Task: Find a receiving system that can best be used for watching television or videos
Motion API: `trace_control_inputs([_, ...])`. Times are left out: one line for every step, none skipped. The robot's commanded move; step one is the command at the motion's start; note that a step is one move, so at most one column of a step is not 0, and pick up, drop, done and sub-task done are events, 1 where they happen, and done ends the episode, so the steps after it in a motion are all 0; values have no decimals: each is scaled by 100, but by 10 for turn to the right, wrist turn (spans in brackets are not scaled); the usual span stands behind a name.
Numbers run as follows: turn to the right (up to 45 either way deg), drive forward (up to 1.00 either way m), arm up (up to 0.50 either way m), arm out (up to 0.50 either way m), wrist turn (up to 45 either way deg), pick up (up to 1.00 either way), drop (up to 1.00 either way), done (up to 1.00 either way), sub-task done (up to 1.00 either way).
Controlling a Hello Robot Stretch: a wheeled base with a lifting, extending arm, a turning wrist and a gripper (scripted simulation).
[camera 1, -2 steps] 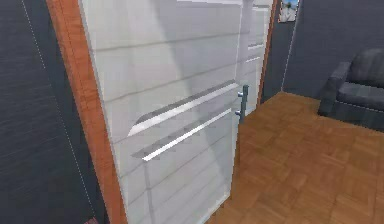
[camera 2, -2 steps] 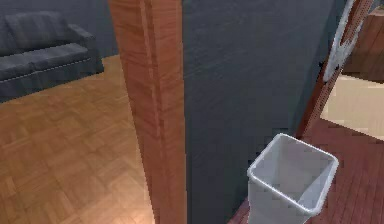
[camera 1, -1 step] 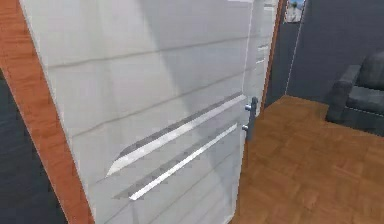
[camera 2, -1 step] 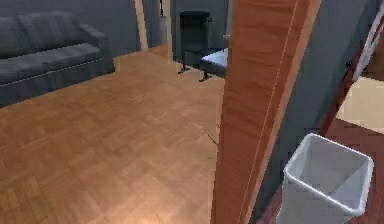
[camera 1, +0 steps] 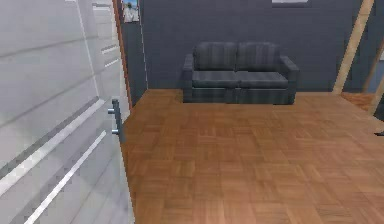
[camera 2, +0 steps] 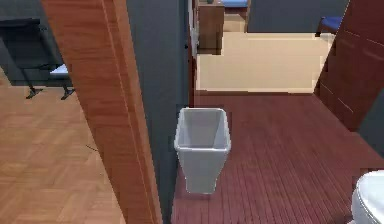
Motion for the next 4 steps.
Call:
trace_control_inputs([0, 30, 0, 0, 0, 0, 0, 0, 0])
trace_control_inputs([450, 0, 0, 0, 0, 0, 0, 0, 0])
trace_control_inputs([240, 0, 0, 0, 0, 0, 0, 0, 0])
trace_control_inputs([0, 10, 0, 0, 0, 0, 0, 0, 0])
